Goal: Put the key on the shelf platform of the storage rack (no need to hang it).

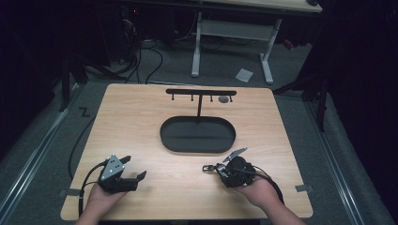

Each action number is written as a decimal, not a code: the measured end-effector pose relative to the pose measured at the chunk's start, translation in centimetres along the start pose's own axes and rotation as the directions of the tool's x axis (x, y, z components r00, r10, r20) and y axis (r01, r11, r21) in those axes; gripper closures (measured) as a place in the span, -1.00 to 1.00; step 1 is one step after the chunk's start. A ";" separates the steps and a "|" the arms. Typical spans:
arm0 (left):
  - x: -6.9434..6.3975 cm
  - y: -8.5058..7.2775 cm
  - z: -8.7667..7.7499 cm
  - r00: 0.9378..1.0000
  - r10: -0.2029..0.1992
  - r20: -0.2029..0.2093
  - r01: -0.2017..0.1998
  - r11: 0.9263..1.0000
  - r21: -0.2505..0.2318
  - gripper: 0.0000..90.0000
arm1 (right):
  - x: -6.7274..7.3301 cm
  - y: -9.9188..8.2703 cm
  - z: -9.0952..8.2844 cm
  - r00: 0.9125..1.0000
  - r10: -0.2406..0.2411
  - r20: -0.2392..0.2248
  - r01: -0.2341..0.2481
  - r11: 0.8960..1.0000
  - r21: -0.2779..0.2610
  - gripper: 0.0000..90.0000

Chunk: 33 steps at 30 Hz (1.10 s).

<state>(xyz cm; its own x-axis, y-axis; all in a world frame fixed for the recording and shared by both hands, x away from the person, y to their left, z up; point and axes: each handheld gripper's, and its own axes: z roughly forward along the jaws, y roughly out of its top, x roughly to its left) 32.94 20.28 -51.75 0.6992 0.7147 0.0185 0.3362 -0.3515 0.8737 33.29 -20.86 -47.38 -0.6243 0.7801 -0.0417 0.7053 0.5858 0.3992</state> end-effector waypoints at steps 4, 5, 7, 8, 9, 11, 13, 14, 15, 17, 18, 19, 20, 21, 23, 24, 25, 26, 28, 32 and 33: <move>0.0 0.0 0.0 1.000 0.001 0.001 -0.001 1.000 0.001 -0.63 | -0.4 0.6 -0.8 1.000 0.007 0.018 -0.006 1.000 -0.027 0.09; 0.0 0.0 0.0 1.000 0.001 0.001 -0.001 1.000 0.001 -0.63 | -0.5 0.7 -1.0 1.000 0.013 0.022 -0.013 0.999 -0.033 0.09; 0.0 0.0 -0.1 1.000 0.001 0.000 -0.001 1.000 0.001 -0.63 | -0.7 0.9 -1.3 0.999 0.017 0.032 -0.015 0.999 -0.046 0.09; 0.1 0.0 -0.1 1.000 0.002 -0.001 -0.002 1.000 0.002 -0.63 | -1.0 1.1 -1.6 0.999 0.023 0.041 -0.021 0.998 -0.055 0.09; 0.1 0.0 -0.1 1.000 0.002 -0.001 -0.002 1.000 0.002 -0.63 | -1.0 1.1 -1.6 0.999 0.023 0.041 -0.021 0.998 -0.055 0.09; 0.1 0.0 -0.2 1.000 0.001 -0.001 -0.001 1.000 0.001 -0.63 | -1.4 1.3 -1.9 0.998 0.033 0.055 -0.029 0.997 -0.065 0.09; 0.1 -0.1 -0.2 1.000 0.000 -0.004 0.000 1.000 0.000 -0.63 | -1.5 1.3 -2.0 0.998 0.040 0.056 -0.036 0.997 -0.069 0.09; 0.1 -0.1 -0.3 1.000 -0.002 -0.005 0.002 1.000 0.000 -0.63 | -1.7 1.4 -2.0 0.998 0.040 0.058 -0.036 0.997 -0.073 0.09; 0.2 -0.1 -0.3 1.000 -0.005 -0.006 0.005 1.000 -0.003 -0.63 | -1.8 1.5 -2.1 0.997 0.047 0.065 -0.043 0.996 -0.074 0.09; 0.2 -0.1 -0.4 1.000 -0.007 -0.007 0.007 1.000 -0.003 -0.63 | -2.2 1.6 -2.2 0.996 0.051 0.070 -0.045 0.996 -0.078 0.09; 0.2 -0.1 -0.4 1.000 -0.008 -0.008 0.008 1.000 -0.004 -0.63 | -2.4 1.8 -2.4 0.995 0.062 0.075 -0.056 0.995 -0.084 0.09; 0.2 -0.1 -0.4 1.000 -0.008 -0.009 0.008 1.000 -0.004 -0.63 | -2.6 1.9 -2.5 0.995 0.058 0.082 -0.051 0.995 -0.087 0.09; 0.2 -0.1 -0.4 1.000 -0.008 -0.009 0.008 1.000 -0.004 -0.63 | -2.7 2.1 -2.6 0.995 0.059 0.085 -0.051 0.995 -0.091 0.09; 0.2 -0.1 -0.4 1.000 -0.008 -0.009 0.008 1.000 -0.004 -0.63 | -2.7 2.2 -2.8 0.994 0.065 0.089 -0.057 0.994 -0.093 0.09; 0.2 -0.1 -0.4 1.000 -0.008 -0.008 0.008 1.000 -0.004 -0.63 | -2.9 2.3 -2.9 0.994 0.065 0.091 -0.056 0.994 -0.097 0.09; 0.2 -0.1 -0.4 1.000 -0.008 -0.007 0.008 1.000 -0.003 -0.63 | -3.0 2.5 -3.0 0.993 0.068 0.094 -0.058 0.993 -0.101 0.09; 0.2 -0.1 -0.4 1.000 -0.009 -0.007 0.009 1.000 -0.003 -0.63 | -3.1 2.6 -3.2 0.993 0.070 0.098 -0.060 0.993 -0.104 0.09; 0.2 -0.1 -0.4 1.000 -0.009 -0.007 0.009 1.000 -0.003 -0.63 | -3.2 2.8 -3.3 0.992 0.069 0.102 -0.058 0.992 -0.109 0.09; 0.2 -0.1 -0.4 1.000 -0.010 -0.006 0.010 1.000 -0.004 -0.63 | -3.6 3.4 -3.5 0.991 0.069 0.112 -0.057 0.992 -0.110 0.09; 0.2 -0.1 -0.4 1.000 -0.009 -0.004 0.009 1.000 -0.004 -0.63 | -3.9 4.1 -3.4 0.990 0.073 0.124 -0.059 0.992 -0.108 0.09; 0.2 -0.1 -0.4 1.000 -0.009 -0.004 0.009 1.000 -0.004 -0.63 | -4.0 4.4 -3.4 0.989 0.077 0.125 -0.064 0.992 -0.110 0.09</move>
<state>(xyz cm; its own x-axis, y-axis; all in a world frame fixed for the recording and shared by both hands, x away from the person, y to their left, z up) 32.82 20.70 -51.65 0.6937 0.7202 0.0131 0.3395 -0.3428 0.8759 37.75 -22.14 -42.33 -0.5213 0.8443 -0.1245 0.7025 0.5074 0.4991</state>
